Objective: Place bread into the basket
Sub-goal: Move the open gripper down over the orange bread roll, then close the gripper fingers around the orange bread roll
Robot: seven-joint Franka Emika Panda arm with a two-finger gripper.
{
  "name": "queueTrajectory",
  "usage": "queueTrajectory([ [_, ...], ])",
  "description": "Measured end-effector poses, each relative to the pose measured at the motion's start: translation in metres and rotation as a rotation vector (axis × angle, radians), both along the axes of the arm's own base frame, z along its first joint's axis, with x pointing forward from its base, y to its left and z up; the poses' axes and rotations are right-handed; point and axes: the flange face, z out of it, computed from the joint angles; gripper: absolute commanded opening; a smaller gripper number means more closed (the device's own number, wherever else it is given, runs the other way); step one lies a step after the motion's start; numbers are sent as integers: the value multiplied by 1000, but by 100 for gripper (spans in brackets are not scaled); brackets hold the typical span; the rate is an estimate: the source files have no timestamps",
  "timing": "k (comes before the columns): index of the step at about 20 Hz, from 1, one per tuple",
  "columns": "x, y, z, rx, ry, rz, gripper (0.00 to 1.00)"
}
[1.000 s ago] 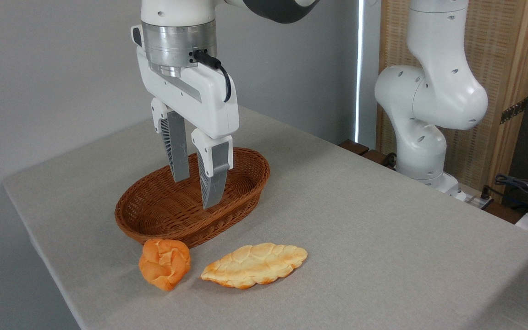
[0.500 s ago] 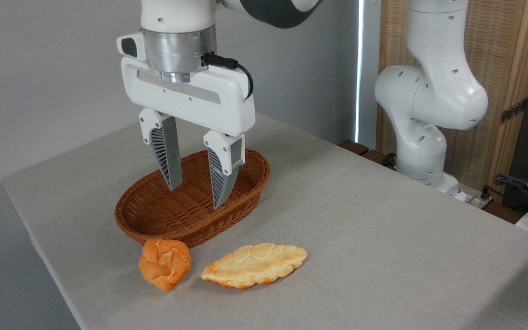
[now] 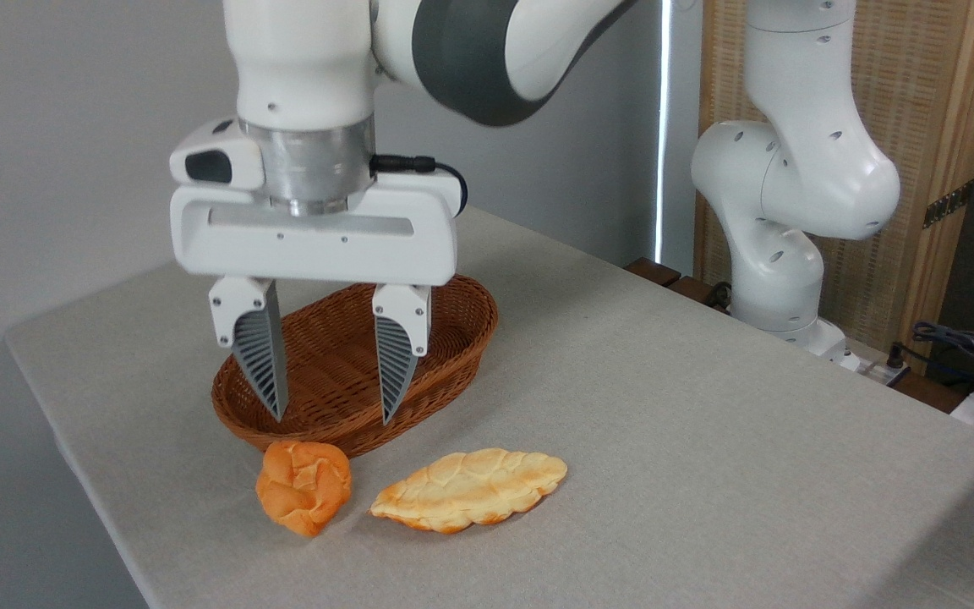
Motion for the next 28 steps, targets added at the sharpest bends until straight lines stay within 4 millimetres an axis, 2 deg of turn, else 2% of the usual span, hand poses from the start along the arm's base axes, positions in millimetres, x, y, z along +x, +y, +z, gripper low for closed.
queueTrajectory([
  [4, 8, -4, -20, -18, 37, 120, 100],
  [9, 20, -31, -59, -25, 90, 101, 100],
  [13, 32, -42, -79, -31, 70, 89, 100],
  [24, 36, -51, -100, -33, 95, 75, 100],
  [28, 37, -61, -106, -37, 105, 58, 100],
])
